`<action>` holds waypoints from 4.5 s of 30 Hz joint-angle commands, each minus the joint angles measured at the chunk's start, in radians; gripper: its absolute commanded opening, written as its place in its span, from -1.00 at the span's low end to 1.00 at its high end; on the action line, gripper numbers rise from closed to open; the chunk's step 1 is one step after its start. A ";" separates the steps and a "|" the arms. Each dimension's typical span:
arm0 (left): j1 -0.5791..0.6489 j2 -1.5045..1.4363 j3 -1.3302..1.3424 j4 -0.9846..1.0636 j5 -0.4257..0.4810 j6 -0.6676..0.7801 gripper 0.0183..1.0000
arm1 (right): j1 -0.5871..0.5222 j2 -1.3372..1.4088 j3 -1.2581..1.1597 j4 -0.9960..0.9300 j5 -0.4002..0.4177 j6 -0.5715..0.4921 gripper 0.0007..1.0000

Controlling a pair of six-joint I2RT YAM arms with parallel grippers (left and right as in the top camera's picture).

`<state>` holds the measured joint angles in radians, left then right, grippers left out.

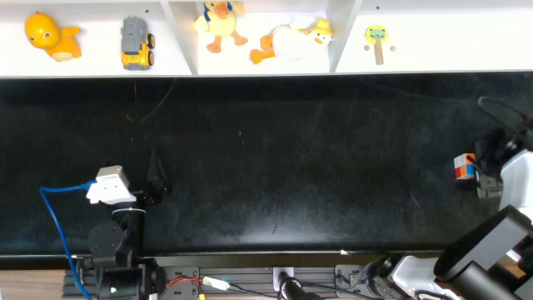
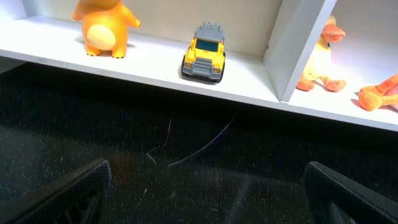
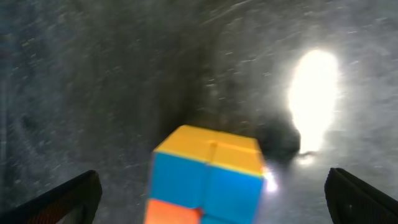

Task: Store Toys

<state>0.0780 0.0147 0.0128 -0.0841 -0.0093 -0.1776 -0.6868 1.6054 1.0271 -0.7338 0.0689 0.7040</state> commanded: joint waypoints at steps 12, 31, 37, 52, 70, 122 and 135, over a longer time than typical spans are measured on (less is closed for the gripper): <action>-0.005 -0.012 -0.005 0.001 -0.008 -0.007 0.99 | 0.021 0.082 -0.006 0.009 0.061 0.040 0.56; -0.005 -0.012 -0.005 0.001 -0.008 -0.007 0.99 | 0.021 0.082 -0.006 0.009 0.094 -0.011 -0.19; -0.005 -0.012 -0.005 0.001 -0.008 -0.007 1.00 | 0.021 0.066 0.047 -0.084 0.094 -0.133 -0.50; -0.005 -0.012 -0.005 0.001 -0.008 -0.007 0.99 | 0.195 -0.340 0.351 -0.347 -0.022 -0.686 -0.91; -0.005 -0.012 -0.005 0.001 -0.008 -0.007 1.00 | 0.334 -0.631 0.267 -0.206 -0.112 -0.945 -0.91; -0.005 -0.012 -0.005 0.001 -0.008 -0.007 1.00 | 0.084 0.373 -0.023 1.554 -0.682 -0.765 -0.91; -0.005 -0.012 -0.005 0.001 -0.008 -0.007 1.00 | 0.107 0.480 0.140 1.479 -0.686 -0.832 -0.90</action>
<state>0.0780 0.0147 0.0124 -0.0841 -0.0093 -0.1776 -0.5934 2.0567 1.1332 0.7567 -0.6025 -0.0875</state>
